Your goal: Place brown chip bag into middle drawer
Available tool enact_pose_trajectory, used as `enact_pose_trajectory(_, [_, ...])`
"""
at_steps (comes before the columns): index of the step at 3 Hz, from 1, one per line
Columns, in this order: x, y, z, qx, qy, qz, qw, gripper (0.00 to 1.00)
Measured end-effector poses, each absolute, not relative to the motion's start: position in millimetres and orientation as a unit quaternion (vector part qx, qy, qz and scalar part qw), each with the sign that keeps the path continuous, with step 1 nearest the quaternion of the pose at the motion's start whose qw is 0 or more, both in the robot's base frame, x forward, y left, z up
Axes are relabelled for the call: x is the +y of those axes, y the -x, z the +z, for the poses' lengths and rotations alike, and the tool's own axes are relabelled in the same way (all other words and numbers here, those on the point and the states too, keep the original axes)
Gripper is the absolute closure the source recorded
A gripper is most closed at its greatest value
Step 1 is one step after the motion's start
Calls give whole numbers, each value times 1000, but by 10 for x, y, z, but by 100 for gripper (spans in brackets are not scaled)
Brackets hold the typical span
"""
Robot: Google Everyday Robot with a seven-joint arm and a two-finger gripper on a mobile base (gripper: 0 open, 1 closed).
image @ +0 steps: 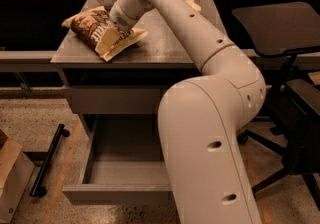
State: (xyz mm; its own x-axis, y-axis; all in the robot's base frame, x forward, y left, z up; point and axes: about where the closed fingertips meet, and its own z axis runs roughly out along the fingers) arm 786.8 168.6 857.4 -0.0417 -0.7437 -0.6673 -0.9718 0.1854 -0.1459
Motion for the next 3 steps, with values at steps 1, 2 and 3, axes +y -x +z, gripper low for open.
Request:
enact_pose_trajectory(1, [1577,-7789,8748,696,615,164,334,64])
enact_pose_trajectory(2, [1390,-7599,8861,694,613,159,341,88])
enact_pose_trajectory(3, [1226,-7352,8824,700,611,165,331,100])
